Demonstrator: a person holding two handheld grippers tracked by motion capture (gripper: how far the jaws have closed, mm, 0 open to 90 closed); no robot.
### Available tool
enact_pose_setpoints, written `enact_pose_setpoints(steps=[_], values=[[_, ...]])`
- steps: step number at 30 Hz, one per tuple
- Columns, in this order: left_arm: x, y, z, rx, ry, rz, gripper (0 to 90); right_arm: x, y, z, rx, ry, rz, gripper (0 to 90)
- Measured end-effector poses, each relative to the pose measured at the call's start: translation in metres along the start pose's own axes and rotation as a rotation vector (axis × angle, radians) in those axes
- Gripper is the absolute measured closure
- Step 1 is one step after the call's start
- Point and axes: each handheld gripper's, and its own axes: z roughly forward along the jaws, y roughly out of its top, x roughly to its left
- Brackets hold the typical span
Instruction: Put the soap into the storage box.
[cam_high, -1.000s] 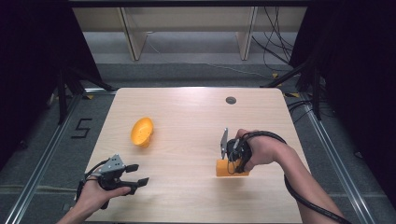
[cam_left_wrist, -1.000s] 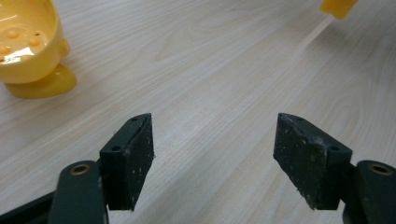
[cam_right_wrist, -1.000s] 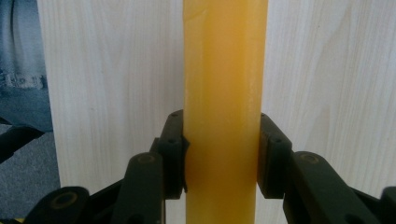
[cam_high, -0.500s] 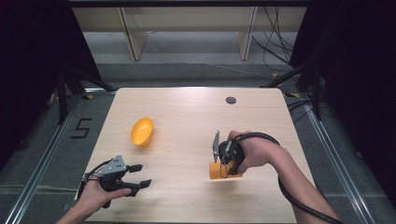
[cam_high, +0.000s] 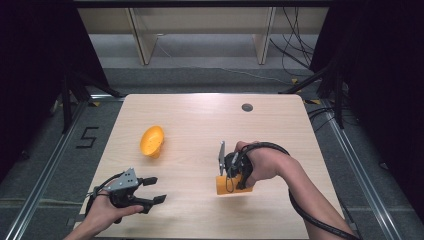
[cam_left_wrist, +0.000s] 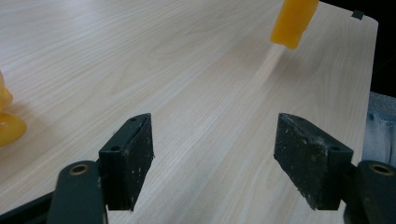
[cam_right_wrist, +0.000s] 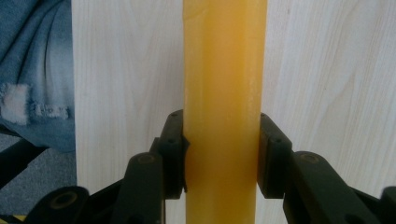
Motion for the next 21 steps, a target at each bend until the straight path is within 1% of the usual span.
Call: enact_pose_setpoints(steps=[1,2,3,4,5,6,7,8,9,10,11,12,13,14,15,16,17,18,19,20,21], values=[[-0.002,0.0,0.0,-0.001,0.004,-0.014,27.9,0.001,0.002,0.0,0.0,0.008,0.012,61.9],[-0.001,0.001,0.0,-0.004,-0.01,0.01,27.9,0.001,0.003,0.0,0.001,0.01,0.005,61.9],[-0.003,0.001,0.0,-0.013,-0.006,-0.009,27.9,0.0,0.006,0.0,-0.004,0.007,-0.022,61.9],[-0.004,0.002,0.0,-0.024,-0.002,-0.007,28.1,0.002,0.007,-0.001,-0.002,0.011,0.004,61.9],[-0.003,0.004,-0.001,-0.03,-0.003,0.025,28.1,0.002,0.009,-0.001,-0.005,0.014,0.004,61.9],[-0.004,0.005,-0.002,-0.044,-0.004,0.024,28.1,0.002,0.011,-0.001,-0.009,0.014,-0.005,61.9],[-0.005,0.006,-0.002,-0.052,-0.008,0.021,28.1,0.003,0.013,-0.003,-0.008,0.013,0.009,61.9],[-0.007,0.008,-0.002,-0.059,-0.009,0.007,28.1,0.0,0.015,-0.002,-0.02,0.012,-0.036,61.9],[-0.007,0.009,-0.002,-0.065,-0.015,0.028,28.0,0.003,0.016,-0.003,-0.011,0.015,0.001,61.9],[-0.009,0.01,-0.002,-0.068,-0.017,0.022,27.9,0.0,0.018,-0.003,-0.021,0.015,-0.044,61.9],[-0.01,0.012,-0.003,-0.064,-0.023,0.018,27.2,0.001,0.02,-0.004,-0.016,0.02,-0.026,61.9],[-0.011,0.013,-0.002,-0.069,-0.028,0.008,27.2,0.001,0.02,-0.004,-0.016,0.02,-0.026,61.9],[-0.01,0.015,-0.002,-0.065,-0.032,0.038,27.0,0.001,0.022,-0.005,-0.017,0.019,-0.025,61.9],[-0.012,0.015,-0.001,-0.071,-0.032,0.027,27.0,0.001,0.022,-0.005,-0.017,0.019,-0.025,61.9],[-0.012,0.017,0.0,-0.067,-0.038,0.035,27.0,0.002,0.024,-0.006,-0.01,0.019,-0.012,61.9],[-0.013,0.018,0.0,-0.057,-0.03,0.031,27.0,0.001,0.025,-0.005,-0.019,0.022,-0.024,61.9],[-0.014,0.019,0.002,-0.06,-0.041,0.039,26.9,-0.001,0.027,-0.005,-0.026,0.025,-0.054,61.9],[-0.013,0.021,0.004,-0.06,-0.057,0.052,26.8,0.001,0.028,-0.005,-0.019,0.027,-0.004,61.9],[-0.015,0.023,0.005,-0.059,-0.054,0.036,26.8,-0.001,0.029,-0.005,-0.026,0.03,-0.015,62.0],[-0.015,0.025,0.007,-0.061,-0.064,0.044,26.7,0.0,0.03,-0.005,-0.018,0.032,-0.011,62.0],[-0.017,0.027,0.009,-0.058,-0.071,0.031,26.7,-0.002,0.03,-0.004,-0.031,0.029,-0.027,62.0]])
